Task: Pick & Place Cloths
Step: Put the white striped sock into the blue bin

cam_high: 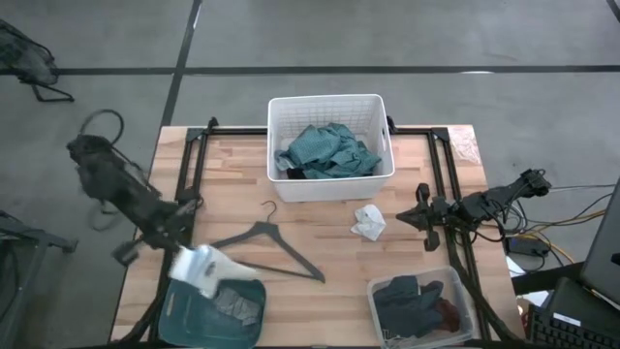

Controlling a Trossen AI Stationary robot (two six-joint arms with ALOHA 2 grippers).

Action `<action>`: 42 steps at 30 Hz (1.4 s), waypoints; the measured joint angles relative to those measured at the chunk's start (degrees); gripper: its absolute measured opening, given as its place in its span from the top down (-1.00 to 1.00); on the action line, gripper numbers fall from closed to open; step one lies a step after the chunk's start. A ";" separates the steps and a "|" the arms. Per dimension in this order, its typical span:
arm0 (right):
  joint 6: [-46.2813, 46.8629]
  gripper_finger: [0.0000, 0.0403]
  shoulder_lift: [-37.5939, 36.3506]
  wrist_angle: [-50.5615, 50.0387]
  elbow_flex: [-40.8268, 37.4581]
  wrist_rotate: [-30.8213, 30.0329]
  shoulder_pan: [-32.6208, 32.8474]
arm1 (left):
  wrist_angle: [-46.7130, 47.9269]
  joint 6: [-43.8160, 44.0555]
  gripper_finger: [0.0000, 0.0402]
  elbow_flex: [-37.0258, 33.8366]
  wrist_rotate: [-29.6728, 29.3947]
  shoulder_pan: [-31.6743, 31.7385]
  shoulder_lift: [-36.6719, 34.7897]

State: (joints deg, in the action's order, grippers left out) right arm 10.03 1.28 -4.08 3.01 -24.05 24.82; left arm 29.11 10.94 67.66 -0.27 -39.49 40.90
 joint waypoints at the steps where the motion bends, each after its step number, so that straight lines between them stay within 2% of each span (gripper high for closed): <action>1: -0.09 0.96 0.00 0.00 0.00 0.00 0.00 | -1.46 -1.71 0.91 0.47 0.58 -0.07 -0.42; 6: -0.11 0.96 0.00 0.00 0.00 0.00 0.00 | -5.41 -3.94 0.91 1.99 2.94 -0.07 -1.06; 9: 0.01 0.96 0.00 0.00 0.00 0.01 0.00 | -6.86 1.36 0.90 1.85 2.56 -0.06 -0.91; 14: -0.01 0.96 0.00 0.00 0.00 0.00 0.00 | -6.11 9.53 0.90 0.00 -2.16 0.00 0.25; 25: -0.12 0.96 0.00 0.00 0.00 0.00 0.00 | -6.92 15.90 0.90 -2.45 -4.11 0.01 8.25; 32: 0.00 0.96 0.00 0.00 0.00 0.00 0.00 | -1.85 18.18 0.90 -0.38 6.05 -0.04 9.86; 36: -0.08 0.96 0.00 0.00 0.00 0.02 0.00 | -1.71 17.59 0.90 3.09 8.05 -0.05 8.73; 40: -0.12 0.96 0.00 0.00 0.00 0.00 0.00 | -0.12 16.90 0.90 6.30 16.59 -0.05 8.72; 42: 0.00 0.96 0.00 0.00 0.00 0.00 0.00 | 0.74 17.09 0.90 7.12 17.82 -0.10 8.91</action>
State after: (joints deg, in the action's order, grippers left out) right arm 10.04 1.28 -4.08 3.01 -24.05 24.82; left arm 29.85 28.03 74.78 17.55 -39.59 49.81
